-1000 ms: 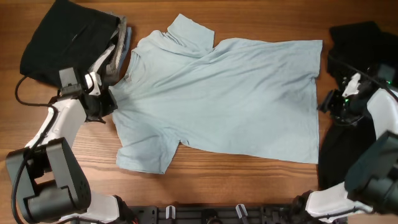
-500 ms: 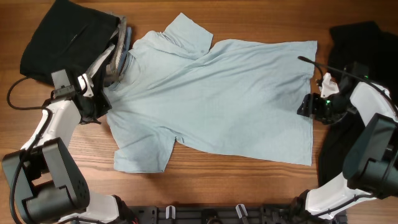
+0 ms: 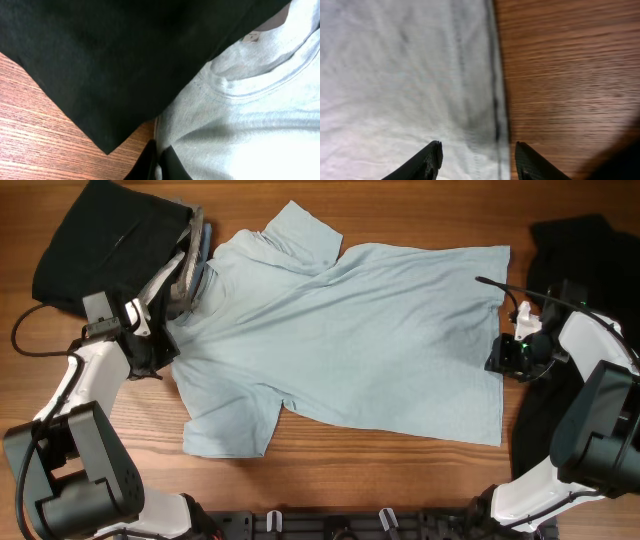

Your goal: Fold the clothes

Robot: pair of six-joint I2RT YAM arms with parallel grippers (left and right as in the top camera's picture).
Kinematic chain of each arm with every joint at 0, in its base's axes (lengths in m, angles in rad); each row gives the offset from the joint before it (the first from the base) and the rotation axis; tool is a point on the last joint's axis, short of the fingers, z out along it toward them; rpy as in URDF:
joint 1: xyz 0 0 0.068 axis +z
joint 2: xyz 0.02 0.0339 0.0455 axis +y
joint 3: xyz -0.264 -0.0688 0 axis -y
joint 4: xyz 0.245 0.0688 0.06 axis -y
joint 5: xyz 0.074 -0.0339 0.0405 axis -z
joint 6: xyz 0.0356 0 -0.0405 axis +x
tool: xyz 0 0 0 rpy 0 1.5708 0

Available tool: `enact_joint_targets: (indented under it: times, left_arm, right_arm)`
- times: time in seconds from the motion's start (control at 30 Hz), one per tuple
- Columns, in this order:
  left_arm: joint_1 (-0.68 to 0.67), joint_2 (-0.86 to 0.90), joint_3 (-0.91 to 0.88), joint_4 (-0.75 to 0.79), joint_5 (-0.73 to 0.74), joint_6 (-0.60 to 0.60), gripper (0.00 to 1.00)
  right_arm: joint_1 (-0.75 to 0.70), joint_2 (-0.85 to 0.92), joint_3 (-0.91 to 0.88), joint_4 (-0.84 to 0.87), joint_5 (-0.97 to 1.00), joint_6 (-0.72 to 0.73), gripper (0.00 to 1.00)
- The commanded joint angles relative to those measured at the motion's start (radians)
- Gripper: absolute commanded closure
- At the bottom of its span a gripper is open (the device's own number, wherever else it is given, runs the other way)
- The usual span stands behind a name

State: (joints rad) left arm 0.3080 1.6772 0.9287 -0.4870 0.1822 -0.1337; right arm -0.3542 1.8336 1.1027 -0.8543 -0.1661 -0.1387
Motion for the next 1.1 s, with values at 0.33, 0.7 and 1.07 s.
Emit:
enact_joint_targets:
  times: [0.33, 0.7, 1.07]
  left_arm:
    - [0.008, -0.017, 0.002, -0.022, -0.016, -0.013, 0.96]
    - [0.008, -0.017, 0.002, -0.034, -0.016, -0.009, 0.94]
    - [0.008, -0.017, 0.002, -0.039, -0.016, -0.009, 0.92]
  right_arm:
    - [0.002, 0.027, -0.006, 0.023, -0.131, -0.016, 0.96]
    - [-0.043, 0.027, 0.012, 0.043, 0.098, 0.033, 0.38]
    - [-0.009, 0.133, -0.069, 0.074, -0.093, 0.045, 0.65]
